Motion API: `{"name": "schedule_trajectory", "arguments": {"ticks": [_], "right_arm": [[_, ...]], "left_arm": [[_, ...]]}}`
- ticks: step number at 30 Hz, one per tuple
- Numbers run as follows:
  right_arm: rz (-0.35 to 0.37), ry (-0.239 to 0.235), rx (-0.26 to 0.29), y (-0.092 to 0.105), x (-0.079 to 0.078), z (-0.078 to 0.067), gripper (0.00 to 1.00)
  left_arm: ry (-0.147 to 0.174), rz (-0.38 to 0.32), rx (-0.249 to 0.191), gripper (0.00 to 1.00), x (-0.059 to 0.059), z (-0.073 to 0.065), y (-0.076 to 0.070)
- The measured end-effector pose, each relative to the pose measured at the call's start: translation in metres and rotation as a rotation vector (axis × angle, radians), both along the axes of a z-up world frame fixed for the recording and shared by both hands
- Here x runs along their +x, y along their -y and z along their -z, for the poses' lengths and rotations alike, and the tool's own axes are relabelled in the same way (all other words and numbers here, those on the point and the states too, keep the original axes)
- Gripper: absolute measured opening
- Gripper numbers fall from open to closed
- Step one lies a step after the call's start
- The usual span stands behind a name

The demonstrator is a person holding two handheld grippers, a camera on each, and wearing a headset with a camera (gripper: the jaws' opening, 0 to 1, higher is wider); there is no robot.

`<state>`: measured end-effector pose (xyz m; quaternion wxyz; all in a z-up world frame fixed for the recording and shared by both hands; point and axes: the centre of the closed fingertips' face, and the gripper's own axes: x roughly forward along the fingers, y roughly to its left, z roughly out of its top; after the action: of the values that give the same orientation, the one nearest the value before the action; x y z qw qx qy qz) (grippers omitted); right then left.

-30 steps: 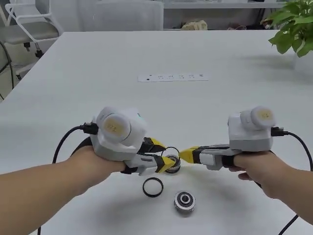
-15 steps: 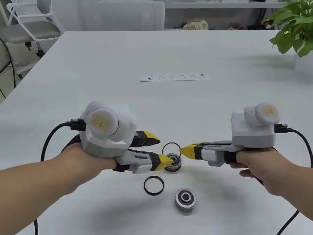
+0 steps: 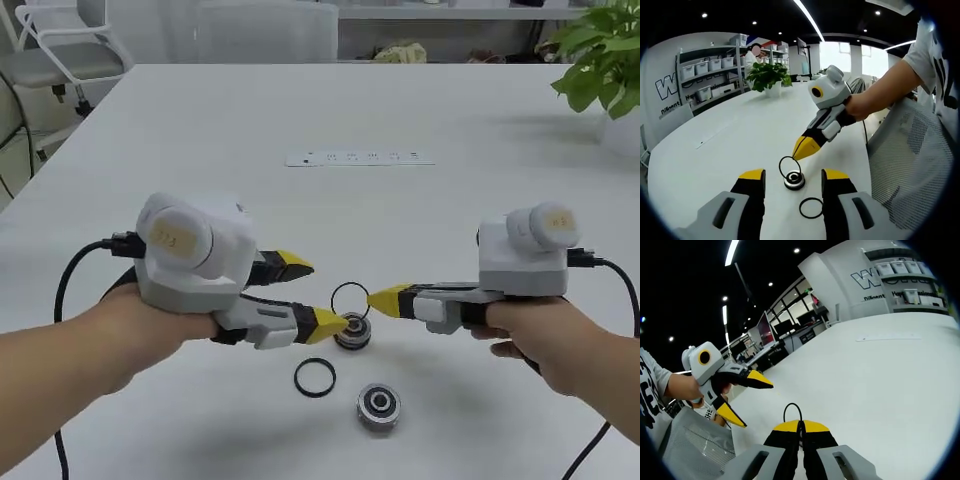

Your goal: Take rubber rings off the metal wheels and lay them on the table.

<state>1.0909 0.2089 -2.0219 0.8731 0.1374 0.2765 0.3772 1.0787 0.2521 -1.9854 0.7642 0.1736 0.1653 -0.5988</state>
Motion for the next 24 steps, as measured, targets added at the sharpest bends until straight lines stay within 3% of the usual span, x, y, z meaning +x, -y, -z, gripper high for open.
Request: {"name": "schedule_trajectory", "arguments": {"ticks": [24], "right_arm": [[-0.031,0.001,0.009,-0.014,-0.009,-0.013,0.0]], "left_arm": [[0.012,-0.021,-0.018,0.52,-0.01,-0.017,-0.032]]}}
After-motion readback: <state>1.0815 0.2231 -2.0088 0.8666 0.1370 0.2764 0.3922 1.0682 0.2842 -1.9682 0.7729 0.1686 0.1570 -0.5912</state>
